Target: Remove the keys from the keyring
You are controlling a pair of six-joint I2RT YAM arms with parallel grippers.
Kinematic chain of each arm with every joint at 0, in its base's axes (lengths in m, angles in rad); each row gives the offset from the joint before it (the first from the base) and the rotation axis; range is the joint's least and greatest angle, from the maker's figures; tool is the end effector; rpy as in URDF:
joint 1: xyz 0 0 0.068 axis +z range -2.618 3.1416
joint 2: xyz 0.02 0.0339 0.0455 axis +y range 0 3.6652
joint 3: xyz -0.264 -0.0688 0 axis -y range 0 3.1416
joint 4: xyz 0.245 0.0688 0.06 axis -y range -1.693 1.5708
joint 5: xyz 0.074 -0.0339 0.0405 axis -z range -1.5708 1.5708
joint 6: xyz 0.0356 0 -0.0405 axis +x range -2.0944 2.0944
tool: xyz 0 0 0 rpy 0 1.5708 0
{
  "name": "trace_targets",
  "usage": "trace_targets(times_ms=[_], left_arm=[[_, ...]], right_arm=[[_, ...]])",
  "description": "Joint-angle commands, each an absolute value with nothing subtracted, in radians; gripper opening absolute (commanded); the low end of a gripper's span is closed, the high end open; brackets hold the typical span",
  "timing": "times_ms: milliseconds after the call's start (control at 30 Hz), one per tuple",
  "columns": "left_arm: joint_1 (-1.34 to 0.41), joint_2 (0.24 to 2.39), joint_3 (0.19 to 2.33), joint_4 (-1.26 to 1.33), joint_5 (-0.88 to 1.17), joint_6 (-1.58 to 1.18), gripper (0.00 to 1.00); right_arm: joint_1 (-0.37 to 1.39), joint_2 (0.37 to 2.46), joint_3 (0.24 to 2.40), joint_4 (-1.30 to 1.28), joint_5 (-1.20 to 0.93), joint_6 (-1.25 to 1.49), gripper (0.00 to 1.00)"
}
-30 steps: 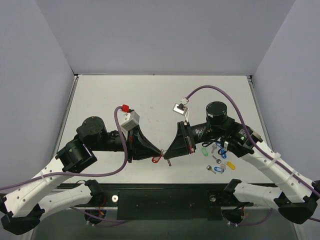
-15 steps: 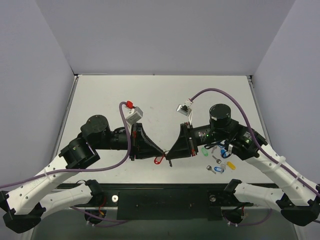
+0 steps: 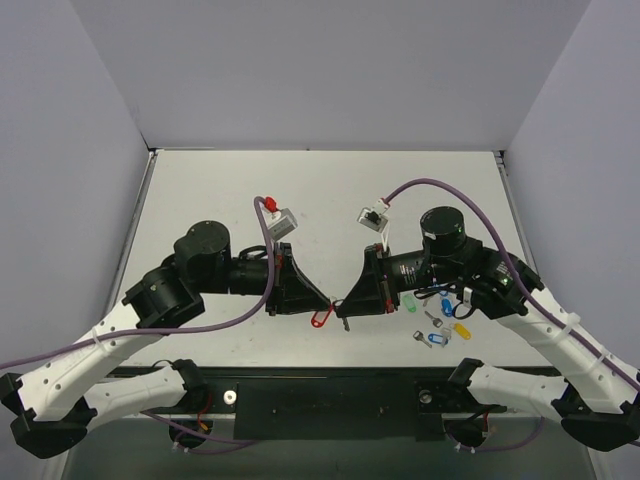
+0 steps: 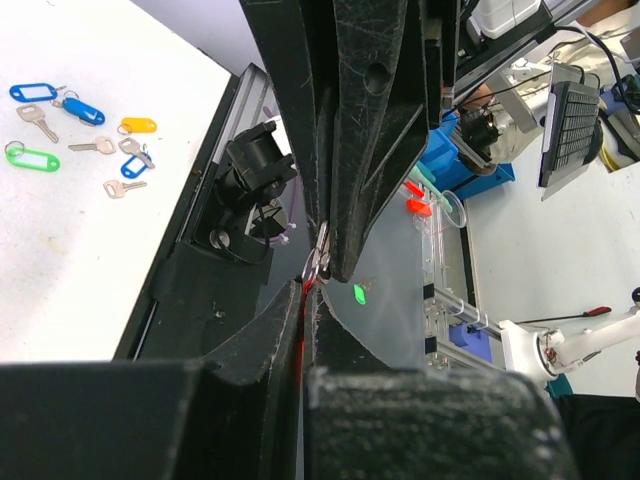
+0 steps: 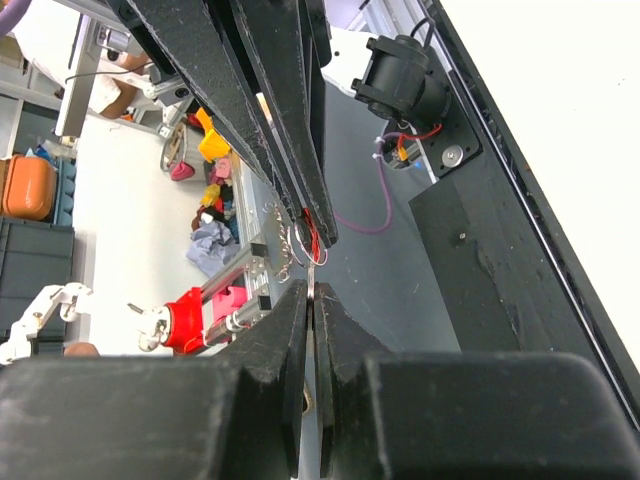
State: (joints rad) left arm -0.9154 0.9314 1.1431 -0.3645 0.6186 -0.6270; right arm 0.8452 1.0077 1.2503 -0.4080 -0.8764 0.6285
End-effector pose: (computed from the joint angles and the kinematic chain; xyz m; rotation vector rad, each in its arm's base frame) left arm 0.1002 -0.1642 0.4198 0.8029 1.8386 -1.6002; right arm 0.1109 0.1662 0.4379 -0.9628 1.8219 1.7547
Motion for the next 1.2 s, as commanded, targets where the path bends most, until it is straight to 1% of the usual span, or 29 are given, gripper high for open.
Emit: trace_targets(times_ms=[0, 200, 633, 867, 1000, 1067, 1167], left_arm=[[-0.910, 0.934, 1.195, -0.414, 0.595, -0.614, 0.00], [-0.914, 0.962, 1.212, -0.485, 0.610, -0.588, 0.00], [-0.957, 1.006, 1.218, -0.508, 0.591, -0.574, 0.00], [-0.960, 0.985, 1.219, -0.488, 0.578, -0.575, 0.00], [-0.959, 0.951, 1.241, -0.506, 0.509, -0.557, 0.00], [-0.957, 0.924, 1.243, -0.485, 0.462, -0.557, 0.00], [-0.959, 0.896, 1.229, -0.439, 0.448, -0.571, 0.00]], right_arm=[[0.857, 1.014, 1.315, -0.482, -0.896, 0.577, 0.00], [0.856, 1.037, 1.347, -0.511, -0.876, 0.566, 0.00], [0.857, 1.058, 1.393, -0.509, -0.847, 0.528, 0.00], [0.857, 1.029, 1.361, -0.512, -0.807, 0.503, 0.00], [0.854, 1.002, 1.328, -0.531, -0.808, 0.503, 0.00], [0.857, 0.993, 1.307, -0.531, -0.810, 0.512, 0.00], [0.861, 0.977, 1.270, -0.506, -0.810, 0.540, 0.00]])
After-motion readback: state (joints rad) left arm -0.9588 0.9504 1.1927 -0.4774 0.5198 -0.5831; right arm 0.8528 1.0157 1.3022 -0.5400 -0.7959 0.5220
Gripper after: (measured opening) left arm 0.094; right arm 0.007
